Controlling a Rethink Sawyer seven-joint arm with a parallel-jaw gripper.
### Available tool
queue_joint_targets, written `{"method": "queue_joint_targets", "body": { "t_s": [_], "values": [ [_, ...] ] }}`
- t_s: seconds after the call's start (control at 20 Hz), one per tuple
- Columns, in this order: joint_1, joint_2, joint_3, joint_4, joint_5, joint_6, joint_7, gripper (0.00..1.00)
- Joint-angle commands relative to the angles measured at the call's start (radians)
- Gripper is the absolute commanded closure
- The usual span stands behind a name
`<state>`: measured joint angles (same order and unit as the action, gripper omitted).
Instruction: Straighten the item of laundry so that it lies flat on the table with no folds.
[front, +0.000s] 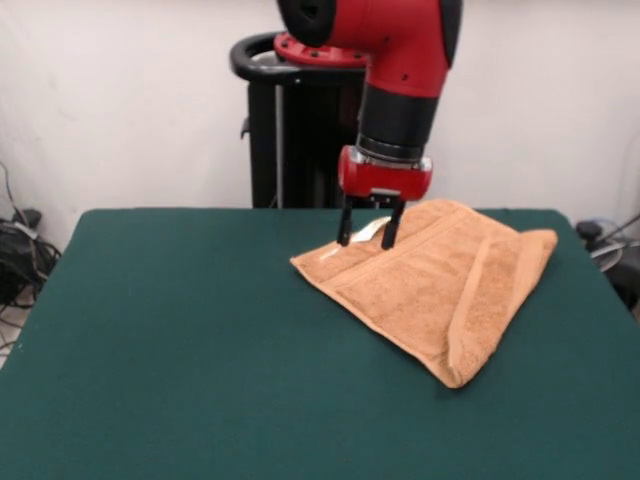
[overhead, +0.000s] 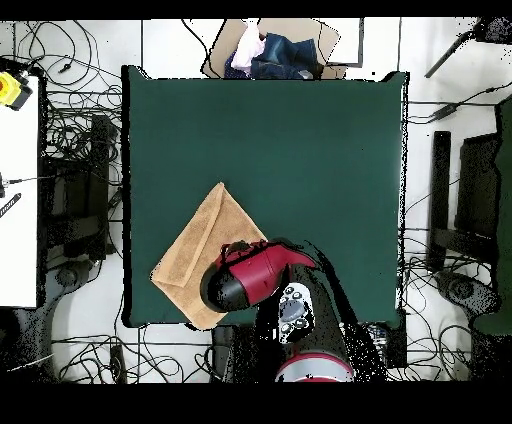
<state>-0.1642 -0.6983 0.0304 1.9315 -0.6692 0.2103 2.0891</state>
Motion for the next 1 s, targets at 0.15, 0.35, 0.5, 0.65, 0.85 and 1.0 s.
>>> {"method": "queue_joint_targets", "body": {
  "t_s": [0.15, 0.35, 0.5, 0.65, 0.85, 1.0],
  "values": [
    [0.06, 0.134, 0.022, -0.025, 0.012, 0.117, 0.045, 0.0],
    [0.096, 0.235, -0.023, -0.064, -0.019, 0.106, 0.058, 0.0],
    [0.112, 0.333, -0.061, -0.114, -0.056, 0.083, 0.055, 0.0],
    [0.131, 0.431, -0.097, -0.176, -0.08, 0.037, 0.067, 0.0],
    [0.132, 0.51, -0.108, -0.246, -0.075, 0.019, 0.068, 0.0],
    [0.119, 0.533, -0.101, -0.273, -0.07, 0.041, 0.05, 0.0]
  ]
}}
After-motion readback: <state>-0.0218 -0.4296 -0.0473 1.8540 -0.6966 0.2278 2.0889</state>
